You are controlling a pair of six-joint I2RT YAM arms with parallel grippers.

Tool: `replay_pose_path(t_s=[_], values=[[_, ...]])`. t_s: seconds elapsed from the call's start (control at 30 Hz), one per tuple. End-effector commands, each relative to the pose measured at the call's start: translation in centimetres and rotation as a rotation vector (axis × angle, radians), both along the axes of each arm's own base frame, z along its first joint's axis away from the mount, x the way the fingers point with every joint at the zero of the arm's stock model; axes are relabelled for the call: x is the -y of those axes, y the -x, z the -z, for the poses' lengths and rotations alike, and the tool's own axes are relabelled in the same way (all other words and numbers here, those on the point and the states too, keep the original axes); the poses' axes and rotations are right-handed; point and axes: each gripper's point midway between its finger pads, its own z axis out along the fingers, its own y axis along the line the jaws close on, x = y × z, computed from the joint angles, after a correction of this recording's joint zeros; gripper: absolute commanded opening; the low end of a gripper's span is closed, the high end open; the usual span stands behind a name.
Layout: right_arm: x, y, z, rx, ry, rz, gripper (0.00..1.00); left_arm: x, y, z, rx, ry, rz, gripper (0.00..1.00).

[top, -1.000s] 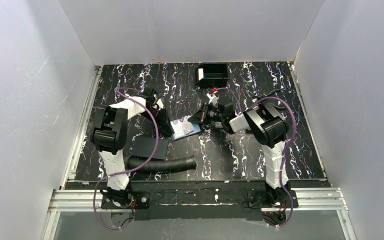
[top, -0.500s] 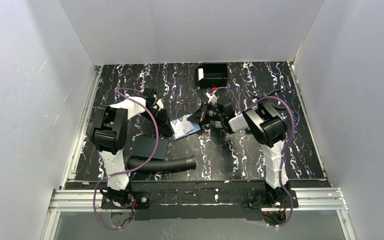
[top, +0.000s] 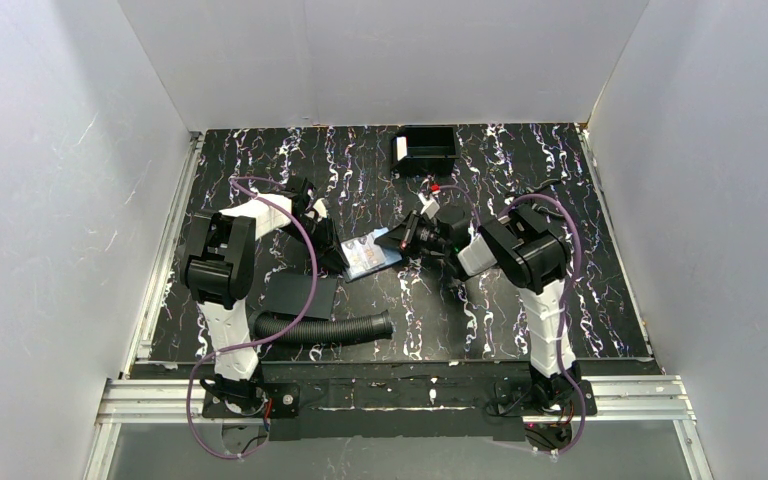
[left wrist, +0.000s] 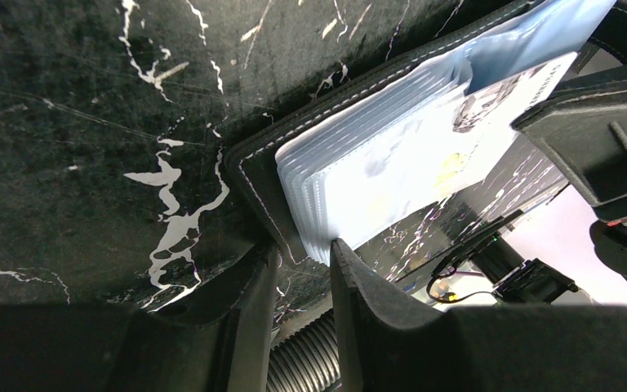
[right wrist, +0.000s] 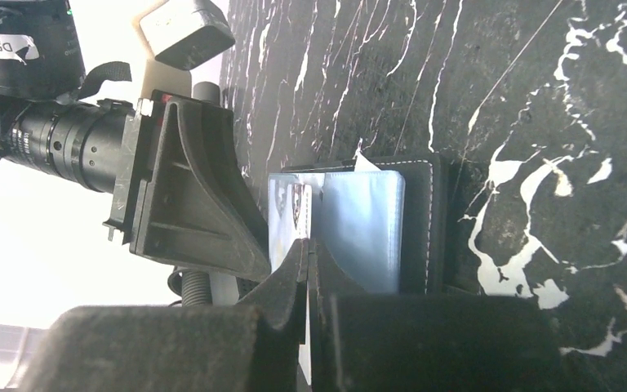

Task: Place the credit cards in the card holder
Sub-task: Insert the credit card into the card holder.

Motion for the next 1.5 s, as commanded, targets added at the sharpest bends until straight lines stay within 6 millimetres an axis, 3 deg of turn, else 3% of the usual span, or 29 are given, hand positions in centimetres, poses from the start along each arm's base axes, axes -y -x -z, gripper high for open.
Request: replay_pose_path(t_s=[0.0, 0.5, 0.73, 1.0, 1.27, 1.47], values=[[-1.2, 0.8, -0.5, 0.019, -0.047, -0.006, 0.01, -1.1, 1.4, 2.1, -0.024, -0.094, 0.017, 0.27], [-2.6, 2.1, 1.0, -0.007, -0.005, -0.025, 0.01, -1.1, 0.9, 2.0, -0.009, -0.094, 0.012, 0.20], [-4.2, 2.7, 0.4, -0.010, -0.040, -0.001, 0.01, -1.1, 0.9, 1.9, 0.003, -0.094, 0.008, 0.13], [-4.4, 3.7, 0.3, 0.041, 0.032, -0.031, 0.01, -0.9, 0.4, 1.2, 0.024, -0.085, -0.001, 0.15], [-3.0, 3.4, 1.9, 0.099, 0.336, -0.155, 0.10, -1.4, 0.4, 0.0, 0.053, -0.106, 0.013, 0.22], [-3.5, 3.4, 1.5, 0.128, 0.346, -0.213, 0.21, -2.3, 0.3, -0.2, 0.064, -0.156, 0.033, 0.24]])
